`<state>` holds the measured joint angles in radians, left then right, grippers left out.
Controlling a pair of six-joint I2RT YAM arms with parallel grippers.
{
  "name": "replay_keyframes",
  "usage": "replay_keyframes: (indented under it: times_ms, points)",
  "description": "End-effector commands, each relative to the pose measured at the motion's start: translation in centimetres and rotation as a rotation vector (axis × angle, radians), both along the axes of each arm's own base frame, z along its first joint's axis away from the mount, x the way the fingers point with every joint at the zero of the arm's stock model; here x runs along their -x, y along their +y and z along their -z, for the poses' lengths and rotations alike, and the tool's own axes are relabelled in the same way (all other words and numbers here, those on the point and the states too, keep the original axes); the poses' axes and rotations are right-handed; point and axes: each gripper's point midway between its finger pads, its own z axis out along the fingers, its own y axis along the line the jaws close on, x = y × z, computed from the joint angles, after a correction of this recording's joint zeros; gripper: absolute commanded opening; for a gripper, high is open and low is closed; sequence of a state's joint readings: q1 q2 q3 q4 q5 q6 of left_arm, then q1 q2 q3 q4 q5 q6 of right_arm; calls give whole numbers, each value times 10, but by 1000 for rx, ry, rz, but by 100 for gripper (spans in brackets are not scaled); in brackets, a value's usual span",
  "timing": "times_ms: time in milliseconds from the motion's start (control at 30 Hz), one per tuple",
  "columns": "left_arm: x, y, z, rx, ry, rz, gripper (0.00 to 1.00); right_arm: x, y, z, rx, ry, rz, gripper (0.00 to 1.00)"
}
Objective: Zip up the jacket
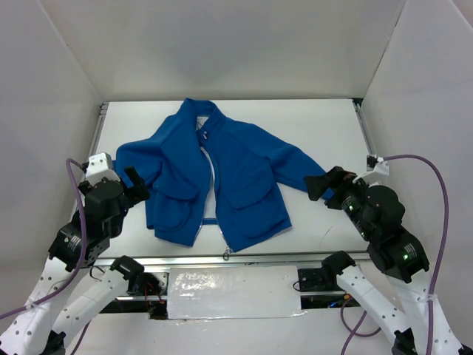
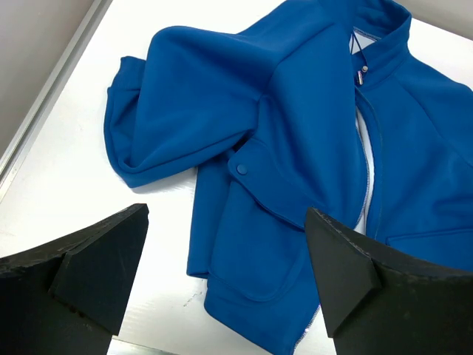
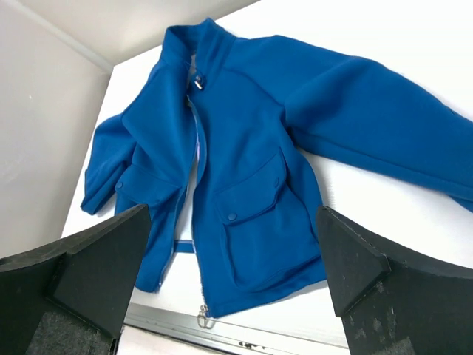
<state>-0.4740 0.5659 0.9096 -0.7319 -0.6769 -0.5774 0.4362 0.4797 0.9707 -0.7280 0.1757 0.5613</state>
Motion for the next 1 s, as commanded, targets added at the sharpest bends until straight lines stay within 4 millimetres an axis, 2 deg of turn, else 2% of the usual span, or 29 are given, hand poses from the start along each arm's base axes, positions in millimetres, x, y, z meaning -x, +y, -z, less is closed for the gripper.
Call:
replay_keyframes:
  times_ms: [0, 133, 200, 233, 300, 333, 367, 400, 433, 467, 500, 533, 567, 600, 633, 667, 700, 733, 767, 833, 967]
  points:
    - [-3, 0, -9, 3, -35, -1, 99, 3, -4, -8, -16, -23, 20, 100]
    - [-4, 0, -9, 8, -35, 0, 99, 4, 10, -5, -27, -37, -61, 100]
    - [-4, -2, -9, 11, -35, 10, 99, 7, 44, -3, -75, -38, -235, 100]
    - [-5, -3, -9, 15, -35, 11, 99, 7, 68, 4, -106, -12, -354, 100]
    - [-5, -4, -9, 18, -35, 16, 100, 6, 99, 17, -198, 68, -477, 100]
    - [-5, -5, -8, 18, -32, 15, 99, -5, 121, 19, -243, 79, -547, 100]
    - [-5, -4, -9, 16, -31, 11, 99, 14, 152, 37, -298, 169, -685, 100]
    - [-5, -2, -8, 10, -30, 3, 100, 9, 173, 56, -302, 234, -714, 100]
    - [-4, 0, -7, 8, -25, -7, 99, 8, 191, 54, -319, 212, -736, 100]
    - [-4, 1, -7, 8, -26, -13, 99, -1, 204, 62, -304, 223, -693, 100]
    - [-3, 3, -7, 4, -24, -20, 99, 10, 233, 92, -279, 337, -725, 100]
    - [-3, 4, -8, 5, -32, -25, 99, 5, 251, 83, -314, 314, -740, 100]
    - [-3, 3, -7, 3, -30, -23, 99, -2, 272, 106, -335, 386, -716, 96]
    - [-3, 4, -7, 5, -33, -24, 99, 2, 285, 115, -347, 422, -721, 93]
    - [-3, 3, -8, 4, -34, -22, 99, 1, 296, 121, -367, 445, -711, 86]
    - [-3, 2, -7, 2, -30, -15, 100, -1, 304, 130, -399, 490, -685, 84]
    - [-4, 2, -6, 2, -27, -17, 99, -8, 319, 160, -394, 527, -624, 79]
    - [-4, 1, -5, -1, -24, -10, 99, -6, 323, 157, -396, 524, -635, 78]
    - [-5, 0, -5, -1, -23, -8, 100, -12, 327, 179, -386, 564, -573, 75]
    - [-7, -2, -4, -8, -14, 4, 99, -14, 338, 189, -390, 581, -556, 70]
    - [-11, -8, -1, -11, 1, 35, 99, -23, 354, 217, -354, 615, -557, 68]
